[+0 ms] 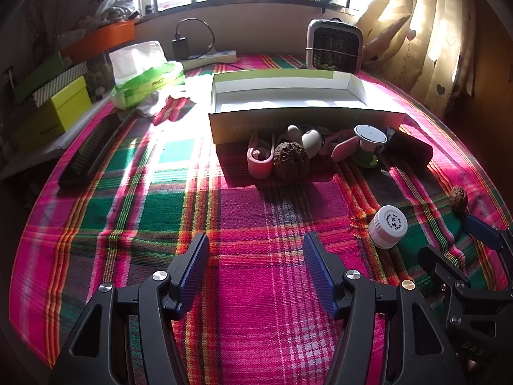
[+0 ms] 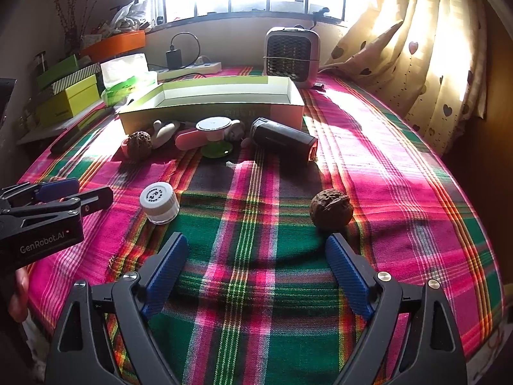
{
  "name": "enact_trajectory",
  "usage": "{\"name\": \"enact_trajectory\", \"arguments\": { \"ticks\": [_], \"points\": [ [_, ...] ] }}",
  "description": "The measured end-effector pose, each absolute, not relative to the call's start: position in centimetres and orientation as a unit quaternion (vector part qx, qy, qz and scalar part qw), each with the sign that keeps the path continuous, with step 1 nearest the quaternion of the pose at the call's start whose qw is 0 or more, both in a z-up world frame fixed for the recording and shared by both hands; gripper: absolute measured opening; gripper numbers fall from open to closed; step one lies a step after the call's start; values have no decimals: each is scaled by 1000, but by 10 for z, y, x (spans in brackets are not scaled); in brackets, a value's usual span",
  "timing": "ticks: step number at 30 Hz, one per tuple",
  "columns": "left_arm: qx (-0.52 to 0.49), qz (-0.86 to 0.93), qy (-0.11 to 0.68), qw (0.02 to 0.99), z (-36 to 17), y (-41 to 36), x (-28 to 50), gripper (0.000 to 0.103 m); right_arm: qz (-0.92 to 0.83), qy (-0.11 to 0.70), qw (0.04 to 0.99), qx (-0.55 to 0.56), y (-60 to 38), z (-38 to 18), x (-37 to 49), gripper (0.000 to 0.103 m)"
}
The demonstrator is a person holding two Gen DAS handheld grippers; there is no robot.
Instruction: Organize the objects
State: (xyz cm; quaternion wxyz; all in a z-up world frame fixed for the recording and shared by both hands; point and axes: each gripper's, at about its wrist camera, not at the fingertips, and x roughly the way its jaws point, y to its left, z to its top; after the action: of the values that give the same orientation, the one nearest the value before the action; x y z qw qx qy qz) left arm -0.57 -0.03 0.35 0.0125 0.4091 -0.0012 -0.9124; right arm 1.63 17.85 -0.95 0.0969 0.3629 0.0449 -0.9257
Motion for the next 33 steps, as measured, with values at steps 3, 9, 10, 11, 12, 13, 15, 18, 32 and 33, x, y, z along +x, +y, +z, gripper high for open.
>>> {"name": "enact_trajectory", "arguments": {
  "ticks": [3, 9, 10, 11, 12, 13, 15, 18, 32, 33],
  "points": [
    [411, -912, -1, 11, 3, 1, -5, 59, -924, 45, 101, 367, 179, -9, 17, 88],
    [413, -911, 1, 7, 2, 0, -5, 59, -919, 42, 112, 374, 182, -8, 19, 88],
    [414, -910, 1, 5, 2, 1, -5, 59, -919, 40, 116, 374, 183, -8, 20, 88],
    [415, -910, 3, 0, 2, 1, -5, 59, -919, 36, 119, 373, 185, -8, 21, 88],
    [415, -910, 4, -5, 2, 1, -4, 59, -919, 32, 121, 373, 187, -7, 21, 88],
    [415, -910, 6, -10, 3, 2, -4, 59, -919, 28, 122, 373, 189, -7, 22, 88],
    [416, -908, 15, -37, 3, 3, -3, 59, -920, 21, 120, 372, 195, -6, 24, 88],
    [413, -907, 17, -73, 5, 11, -1, 59, -923, 6, 106, 371, 209, -5, 25, 88],
    [421, -898, -16, -131, 6, 43, -11, 59, -919, -8, 64, 390, 238, -3, -3, 79],
    [421, -897, -18, -132, 6, 45, -11, 59, -918, -5, 67, 391, 236, -2, -5, 79]
  ]
}}
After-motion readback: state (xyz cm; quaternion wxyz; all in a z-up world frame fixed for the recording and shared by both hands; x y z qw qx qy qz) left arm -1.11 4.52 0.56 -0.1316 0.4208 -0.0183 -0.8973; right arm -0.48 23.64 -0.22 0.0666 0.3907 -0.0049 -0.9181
